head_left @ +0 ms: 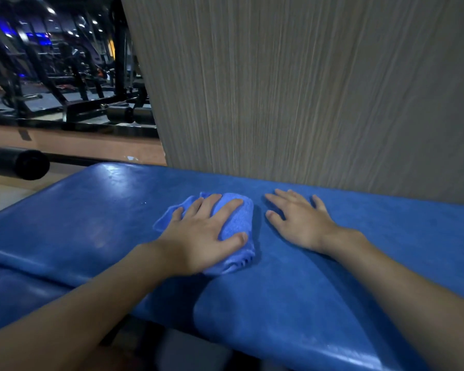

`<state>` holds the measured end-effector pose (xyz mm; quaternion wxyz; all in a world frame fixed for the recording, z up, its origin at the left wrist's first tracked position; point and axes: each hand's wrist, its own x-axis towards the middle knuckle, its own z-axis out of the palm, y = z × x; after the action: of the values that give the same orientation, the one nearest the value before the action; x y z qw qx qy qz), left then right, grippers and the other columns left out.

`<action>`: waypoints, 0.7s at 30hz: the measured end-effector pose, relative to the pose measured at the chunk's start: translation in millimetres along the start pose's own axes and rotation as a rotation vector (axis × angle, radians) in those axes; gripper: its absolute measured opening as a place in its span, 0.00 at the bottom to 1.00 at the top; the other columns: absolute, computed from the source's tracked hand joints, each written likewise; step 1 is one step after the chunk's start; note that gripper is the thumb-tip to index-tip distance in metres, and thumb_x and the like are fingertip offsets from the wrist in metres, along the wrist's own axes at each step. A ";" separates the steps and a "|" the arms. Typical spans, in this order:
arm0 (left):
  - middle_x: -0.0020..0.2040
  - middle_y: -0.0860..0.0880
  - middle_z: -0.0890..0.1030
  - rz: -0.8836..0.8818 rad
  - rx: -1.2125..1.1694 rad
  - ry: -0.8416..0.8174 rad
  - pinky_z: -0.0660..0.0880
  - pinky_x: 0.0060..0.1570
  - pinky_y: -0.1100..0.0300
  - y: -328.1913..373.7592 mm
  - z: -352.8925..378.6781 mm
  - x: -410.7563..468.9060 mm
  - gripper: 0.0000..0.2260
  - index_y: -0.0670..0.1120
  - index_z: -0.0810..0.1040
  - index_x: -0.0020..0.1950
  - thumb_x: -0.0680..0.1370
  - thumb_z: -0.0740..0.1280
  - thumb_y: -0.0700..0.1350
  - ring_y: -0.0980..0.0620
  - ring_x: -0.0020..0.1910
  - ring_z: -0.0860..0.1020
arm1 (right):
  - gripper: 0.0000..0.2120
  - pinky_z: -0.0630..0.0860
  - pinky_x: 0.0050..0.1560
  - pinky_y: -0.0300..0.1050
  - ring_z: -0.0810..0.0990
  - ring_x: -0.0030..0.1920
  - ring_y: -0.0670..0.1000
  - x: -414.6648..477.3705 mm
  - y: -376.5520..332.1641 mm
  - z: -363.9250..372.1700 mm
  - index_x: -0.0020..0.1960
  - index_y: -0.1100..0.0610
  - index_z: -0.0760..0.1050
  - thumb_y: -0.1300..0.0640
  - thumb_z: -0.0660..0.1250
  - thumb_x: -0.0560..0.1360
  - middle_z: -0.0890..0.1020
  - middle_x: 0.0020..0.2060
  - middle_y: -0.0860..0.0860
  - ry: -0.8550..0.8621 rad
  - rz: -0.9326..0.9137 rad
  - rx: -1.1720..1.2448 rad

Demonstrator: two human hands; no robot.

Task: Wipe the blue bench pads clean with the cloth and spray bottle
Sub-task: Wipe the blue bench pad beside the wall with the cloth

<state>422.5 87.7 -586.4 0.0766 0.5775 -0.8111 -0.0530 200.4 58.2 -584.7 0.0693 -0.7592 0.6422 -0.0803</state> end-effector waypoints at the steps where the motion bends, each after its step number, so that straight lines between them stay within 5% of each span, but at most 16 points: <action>1: 0.80 0.55 0.50 -0.010 -0.006 -0.008 0.50 0.75 0.41 -2.5 1.3 16.7 0.43 0.66 0.48 0.78 0.62 0.39 0.74 0.50 0.79 0.49 | 0.25 0.42 0.76 0.63 0.47 0.79 0.47 1.1 -0.5 4.1 0.79 0.43 0.55 0.42 0.48 0.82 0.52 0.80 0.44 -0.001 -0.003 -0.009; 9: 0.80 0.53 0.51 -0.073 -0.044 0.024 0.49 0.74 0.39 -11.4 8.4 132.1 0.29 0.65 0.51 0.78 0.78 0.54 0.67 0.46 0.79 0.51 | 0.25 0.42 0.77 0.60 0.47 0.79 0.45 4.2 3.4 11.3 0.78 0.41 0.54 0.41 0.46 0.82 0.52 0.79 0.42 0.034 0.005 -0.011; 15: 0.81 0.52 0.50 -0.052 -0.030 0.023 0.48 0.75 0.39 -12.8 8.0 108.2 0.31 0.65 0.49 0.79 0.77 0.51 0.70 0.47 0.79 0.50 | 0.25 0.42 0.77 0.59 0.47 0.79 0.45 2.7 3.6 10.2 0.78 0.40 0.56 0.40 0.47 0.82 0.53 0.79 0.41 0.038 0.014 0.002; 21: 0.81 0.53 0.49 -0.001 -0.011 -0.035 0.48 0.76 0.42 -15.0 -1.3 14.4 0.42 0.66 0.46 0.78 0.64 0.40 0.75 0.49 0.79 0.48 | 0.25 0.43 0.77 0.59 0.49 0.79 0.45 0.8 2.2 7.1 0.78 0.41 0.56 0.40 0.48 0.82 0.54 0.79 0.42 0.019 0.018 0.001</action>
<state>432.1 69.2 -586.8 0.0654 0.5766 -0.8116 -0.0677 199.8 57.1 -592.1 0.0643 -0.7524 0.6497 -0.0874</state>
